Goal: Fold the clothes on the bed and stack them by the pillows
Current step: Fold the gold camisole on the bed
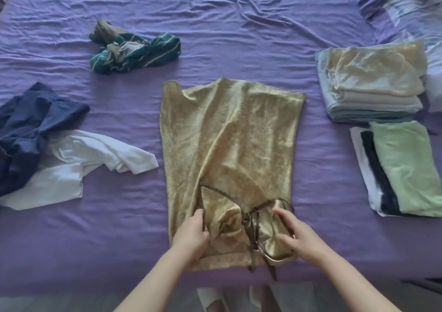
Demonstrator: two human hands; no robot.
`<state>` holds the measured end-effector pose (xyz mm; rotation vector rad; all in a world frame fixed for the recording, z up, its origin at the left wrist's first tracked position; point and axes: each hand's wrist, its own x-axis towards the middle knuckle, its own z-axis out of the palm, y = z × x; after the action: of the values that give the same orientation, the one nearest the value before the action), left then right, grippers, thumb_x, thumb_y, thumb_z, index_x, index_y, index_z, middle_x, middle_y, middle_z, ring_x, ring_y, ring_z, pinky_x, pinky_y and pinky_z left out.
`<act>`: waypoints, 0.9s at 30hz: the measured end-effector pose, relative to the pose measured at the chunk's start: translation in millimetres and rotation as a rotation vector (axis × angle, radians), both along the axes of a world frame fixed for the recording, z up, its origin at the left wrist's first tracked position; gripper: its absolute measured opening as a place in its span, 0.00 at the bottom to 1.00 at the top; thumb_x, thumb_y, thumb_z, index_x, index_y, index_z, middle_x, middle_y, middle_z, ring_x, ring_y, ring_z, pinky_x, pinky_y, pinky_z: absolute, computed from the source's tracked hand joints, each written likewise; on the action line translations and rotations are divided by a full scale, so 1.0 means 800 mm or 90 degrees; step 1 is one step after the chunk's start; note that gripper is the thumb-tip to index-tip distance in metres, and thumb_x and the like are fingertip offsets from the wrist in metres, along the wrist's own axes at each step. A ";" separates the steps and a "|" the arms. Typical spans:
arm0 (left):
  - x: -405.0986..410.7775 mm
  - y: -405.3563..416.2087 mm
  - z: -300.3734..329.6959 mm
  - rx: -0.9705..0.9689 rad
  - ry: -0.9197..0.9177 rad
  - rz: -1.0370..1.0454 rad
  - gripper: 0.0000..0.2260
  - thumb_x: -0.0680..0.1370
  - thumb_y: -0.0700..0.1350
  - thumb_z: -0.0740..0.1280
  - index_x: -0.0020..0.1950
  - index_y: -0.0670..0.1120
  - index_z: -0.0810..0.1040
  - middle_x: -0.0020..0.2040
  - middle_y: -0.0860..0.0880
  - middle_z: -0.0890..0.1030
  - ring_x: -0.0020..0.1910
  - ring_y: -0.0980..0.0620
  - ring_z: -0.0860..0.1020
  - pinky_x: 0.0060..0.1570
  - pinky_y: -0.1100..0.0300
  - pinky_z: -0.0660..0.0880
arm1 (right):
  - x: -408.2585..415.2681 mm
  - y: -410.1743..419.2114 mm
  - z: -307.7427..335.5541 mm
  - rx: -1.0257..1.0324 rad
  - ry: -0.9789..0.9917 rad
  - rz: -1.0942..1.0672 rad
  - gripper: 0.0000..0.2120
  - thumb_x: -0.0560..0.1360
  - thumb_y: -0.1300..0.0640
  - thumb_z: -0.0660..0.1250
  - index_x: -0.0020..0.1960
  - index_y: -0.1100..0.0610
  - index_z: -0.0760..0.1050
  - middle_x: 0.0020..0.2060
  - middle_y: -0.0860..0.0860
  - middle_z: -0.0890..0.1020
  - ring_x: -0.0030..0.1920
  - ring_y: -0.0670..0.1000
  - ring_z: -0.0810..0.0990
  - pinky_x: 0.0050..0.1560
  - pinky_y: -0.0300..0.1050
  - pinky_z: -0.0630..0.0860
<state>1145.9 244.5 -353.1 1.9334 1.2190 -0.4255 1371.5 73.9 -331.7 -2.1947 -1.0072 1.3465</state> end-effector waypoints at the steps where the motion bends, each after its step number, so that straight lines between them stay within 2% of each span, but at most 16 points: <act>1: -0.002 0.000 0.000 -0.024 -0.023 -0.036 0.07 0.74 0.42 0.61 0.50 0.51 0.72 0.49 0.50 0.79 0.50 0.46 0.78 0.46 0.56 0.74 | 0.001 -0.001 0.003 -0.001 0.040 0.033 0.29 0.74 0.65 0.65 0.71 0.47 0.62 0.64 0.42 0.71 0.65 0.41 0.69 0.62 0.30 0.63; 4: -0.027 0.008 0.002 -0.067 -0.001 -0.256 0.15 0.73 0.38 0.62 0.54 0.53 0.80 0.52 0.52 0.78 0.51 0.50 0.77 0.43 0.62 0.71 | 0.005 -0.004 0.010 -0.039 0.047 0.184 0.31 0.74 0.67 0.59 0.72 0.43 0.60 0.63 0.41 0.73 0.63 0.40 0.71 0.59 0.27 0.66; 6: -0.047 0.013 0.001 -0.046 0.031 -0.332 0.16 0.72 0.39 0.63 0.56 0.54 0.80 0.54 0.54 0.78 0.54 0.53 0.76 0.46 0.63 0.69 | 0.005 -0.005 0.010 -0.040 0.005 0.188 0.31 0.73 0.67 0.58 0.71 0.44 0.60 0.63 0.43 0.73 0.63 0.42 0.72 0.59 0.29 0.67; 9: -0.075 0.010 0.000 -0.013 0.043 -0.231 0.17 0.70 0.49 0.65 0.59 0.55 0.73 0.53 0.56 0.76 0.54 0.53 0.74 0.50 0.60 0.72 | 0.000 -0.010 0.006 0.005 -0.066 0.092 0.25 0.73 0.58 0.67 0.66 0.48 0.61 0.62 0.46 0.73 0.66 0.46 0.72 0.57 0.28 0.66; 12: -0.088 -0.007 -0.006 0.073 0.134 -0.253 0.25 0.68 0.63 0.64 0.60 0.52 0.67 0.55 0.53 0.73 0.57 0.51 0.73 0.52 0.55 0.72 | -0.010 -0.024 -0.004 -0.076 -0.200 0.151 0.38 0.70 0.46 0.69 0.72 0.50 0.52 0.67 0.45 0.70 0.66 0.48 0.71 0.57 0.41 0.70; 14: -0.086 -0.020 -0.011 0.101 0.170 -0.272 0.26 0.70 0.66 0.61 0.58 0.50 0.66 0.55 0.51 0.71 0.57 0.48 0.73 0.49 0.54 0.72 | -0.020 -0.034 -0.012 -0.144 -0.290 0.217 0.44 0.72 0.46 0.66 0.76 0.47 0.40 0.70 0.45 0.66 0.66 0.50 0.70 0.55 0.46 0.73; 16: -0.085 -0.027 -0.016 0.095 0.158 -0.297 0.22 0.74 0.63 0.60 0.58 0.47 0.65 0.55 0.49 0.70 0.55 0.45 0.75 0.45 0.53 0.71 | -0.029 -0.043 -0.020 -0.178 -0.319 0.224 0.42 0.74 0.52 0.63 0.75 0.46 0.35 0.68 0.46 0.68 0.63 0.52 0.73 0.51 0.48 0.74; 18: -0.084 -0.025 -0.016 0.048 0.109 -0.307 0.15 0.77 0.52 0.61 0.59 0.47 0.65 0.57 0.48 0.71 0.53 0.44 0.75 0.47 0.54 0.70 | -0.031 -0.049 -0.026 -0.170 -0.273 0.186 0.39 0.75 0.58 0.60 0.76 0.46 0.40 0.67 0.47 0.69 0.61 0.53 0.74 0.54 0.47 0.73; 19: -0.085 -0.022 -0.014 0.017 0.081 -0.297 0.13 0.76 0.49 0.62 0.58 0.47 0.65 0.57 0.48 0.72 0.53 0.46 0.75 0.48 0.56 0.70 | -0.029 -0.051 -0.027 -0.140 -0.223 0.160 0.38 0.74 0.61 0.61 0.77 0.49 0.44 0.67 0.47 0.69 0.63 0.53 0.73 0.57 0.43 0.71; 21: -0.089 -0.012 -0.006 -0.018 0.045 -0.267 0.13 0.74 0.48 0.65 0.56 0.48 0.68 0.56 0.49 0.73 0.52 0.49 0.74 0.47 0.61 0.68 | -0.024 -0.051 -0.026 -0.042 -0.138 0.110 0.34 0.72 0.66 0.65 0.74 0.54 0.56 0.66 0.49 0.70 0.65 0.49 0.71 0.60 0.34 0.65; 23: -0.093 -0.008 -0.001 0.008 0.066 -0.265 0.17 0.73 0.53 0.66 0.56 0.48 0.68 0.55 0.49 0.73 0.51 0.48 0.75 0.46 0.58 0.69 | -0.021 -0.045 -0.016 0.043 -0.103 0.051 0.27 0.70 0.70 0.67 0.65 0.52 0.65 0.60 0.51 0.73 0.58 0.48 0.73 0.56 0.31 0.65; 25: -0.095 -0.013 -0.001 0.046 0.104 -0.270 0.20 0.72 0.57 0.65 0.57 0.47 0.67 0.55 0.49 0.72 0.52 0.46 0.76 0.45 0.54 0.71 | -0.021 -0.040 -0.009 0.094 -0.120 0.045 0.25 0.68 0.72 0.66 0.51 0.45 0.67 0.51 0.50 0.75 0.51 0.49 0.74 0.50 0.29 0.66; 27: -0.093 -0.022 -0.005 0.069 0.125 -0.261 0.21 0.72 0.58 0.65 0.57 0.47 0.65 0.55 0.49 0.71 0.53 0.46 0.75 0.43 0.53 0.71 | -0.021 -0.038 -0.010 0.108 -0.160 0.091 0.23 0.66 0.75 0.65 0.42 0.46 0.69 0.48 0.49 0.74 0.50 0.50 0.75 0.50 0.25 0.65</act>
<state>1071.5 226.7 -357.5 2.2847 0.9757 -0.7901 1354.8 43.3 -340.0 -2.2349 -1.3407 1.0146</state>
